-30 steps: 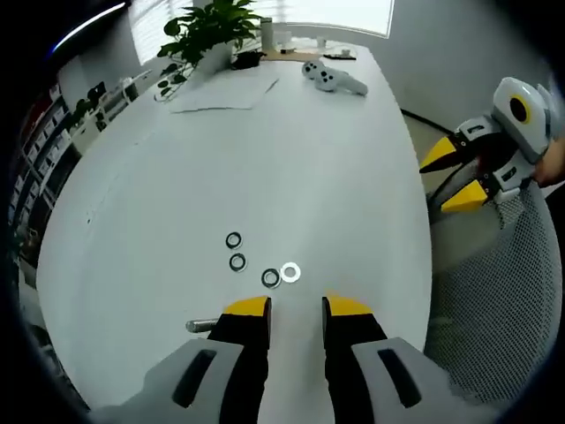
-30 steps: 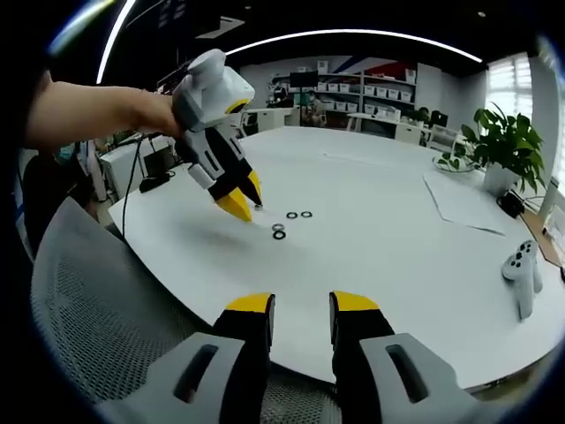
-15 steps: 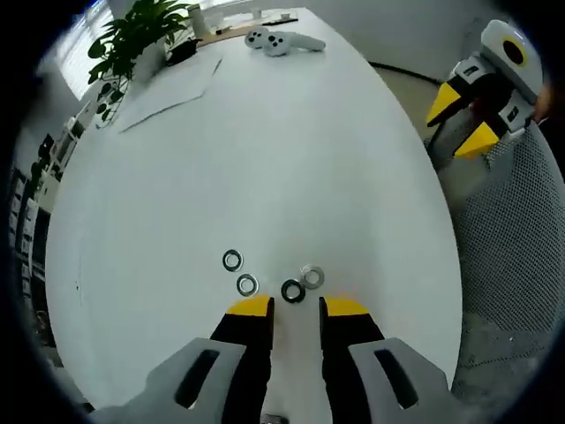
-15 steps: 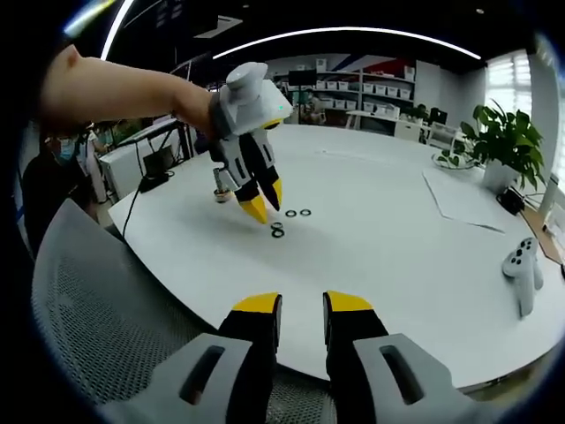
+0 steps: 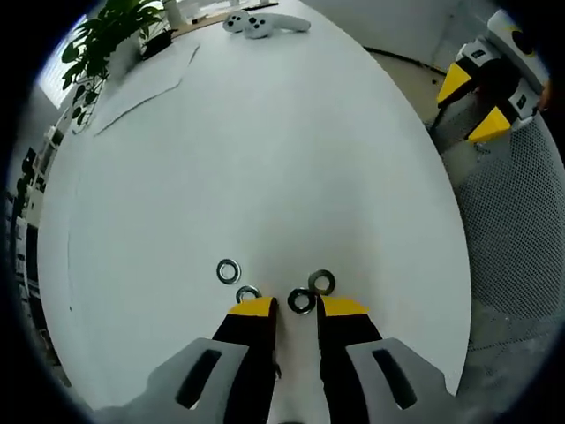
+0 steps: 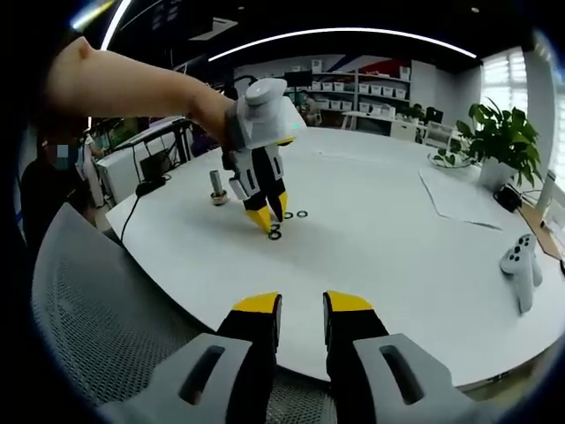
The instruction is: Place the washer onto the threaded stud by aligning its center hole with the stud, sliding it down to the base, and recovering from edge contact or off-axis alignment until the washer reaches the visible bottom stop.
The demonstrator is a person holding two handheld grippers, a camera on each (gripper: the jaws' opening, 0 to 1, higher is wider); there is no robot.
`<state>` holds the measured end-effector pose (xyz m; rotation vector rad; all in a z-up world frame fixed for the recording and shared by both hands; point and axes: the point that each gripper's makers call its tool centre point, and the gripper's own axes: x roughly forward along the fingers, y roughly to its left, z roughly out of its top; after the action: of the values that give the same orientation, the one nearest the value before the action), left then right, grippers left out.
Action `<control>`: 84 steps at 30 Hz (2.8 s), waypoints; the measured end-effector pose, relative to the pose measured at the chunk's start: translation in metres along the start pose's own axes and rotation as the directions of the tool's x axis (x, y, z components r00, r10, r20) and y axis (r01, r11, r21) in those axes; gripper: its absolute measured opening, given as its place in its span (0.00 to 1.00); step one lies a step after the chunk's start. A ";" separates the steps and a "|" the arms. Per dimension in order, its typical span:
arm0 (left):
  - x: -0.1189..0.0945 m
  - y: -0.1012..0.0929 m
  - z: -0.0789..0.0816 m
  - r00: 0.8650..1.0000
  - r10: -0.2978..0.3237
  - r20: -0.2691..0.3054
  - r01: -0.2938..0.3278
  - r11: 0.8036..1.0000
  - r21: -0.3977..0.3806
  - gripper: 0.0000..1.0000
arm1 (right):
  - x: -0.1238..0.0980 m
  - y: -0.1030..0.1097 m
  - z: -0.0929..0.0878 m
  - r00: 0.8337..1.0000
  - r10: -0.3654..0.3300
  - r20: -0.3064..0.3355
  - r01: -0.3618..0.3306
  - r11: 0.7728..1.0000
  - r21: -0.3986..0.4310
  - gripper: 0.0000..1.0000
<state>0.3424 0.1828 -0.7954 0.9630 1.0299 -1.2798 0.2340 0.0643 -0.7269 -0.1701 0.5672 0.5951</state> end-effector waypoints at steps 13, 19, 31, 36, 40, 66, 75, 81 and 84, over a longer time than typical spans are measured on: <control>0.001 -0.006 0.001 0.999 0.010 -0.041 -0.008 0.998 0.058 0.11 | 0.000 -0.001 -0.001 1.000 -0.007 -0.004 0.007 1.000 0.003 0.22; 0.001 -0.005 0.001 0.999 0.015 -0.042 -0.013 0.999 0.049 0.09 | 0.000 -0.002 -0.001 1.000 -0.011 -0.003 0.011 1.000 0.006 0.22; -0.017 0.002 -0.005 0.997 0.071 -0.011 -0.072 0.993 -0.096 0.09 | 0.000 -0.002 0.000 1.000 -0.013 0.000 0.013 1.000 0.009 0.22; -0.038 0.002 -0.009 0.996 0.085 -0.011 -0.085 0.991 -0.103 0.09 | 0.000 -0.002 0.000 1.000 -0.014 -0.001 0.014 1.000 0.010 0.22; -0.054 0.003 -0.014 0.994 0.105 -0.012 -0.106 0.989 -0.102 0.09 | 0.000 -0.002 0.000 1.000 -0.014 0.000 0.014 1.000 0.012 0.22; -0.087 0.017 -0.048 0.984 0.176 -0.038 -0.180 0.974 -0.141 0.09 | -0.001 -0.004 -0.001 1.000 -0.024 -0.006 0.024 1.000 0.020 0.22; -0.078 0.020 -0.046 0.987 0.157 -0.040 -0.161 0.974 -0.160 0.09 | -0.001 -0.003 -0.001 1.000 -0.022 -0.005 0.022 1.000 0.019 0.22; -0.075 0.021 -0.049 0.988 0.145 -0.047 -0.151 0.974 -0.167 0.09 | -0.001 -0.004 0.000 1.000 -0.026 0.003 0.026 0.999 0.027 0.22; -0.071 0.020 -0.047 0.989 0.140 -0.049 -0.146 0.976 -0.162 0.09 | -0.001 -0.004 -0.001 1.000 -0.024 0.001 0.024 0.999 0.026 0.22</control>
<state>0.3584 0.2490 -0.7397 0.9195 1.0589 -1.0447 0.2351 0.0603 -0.7269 -0.1514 0.5704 0.5646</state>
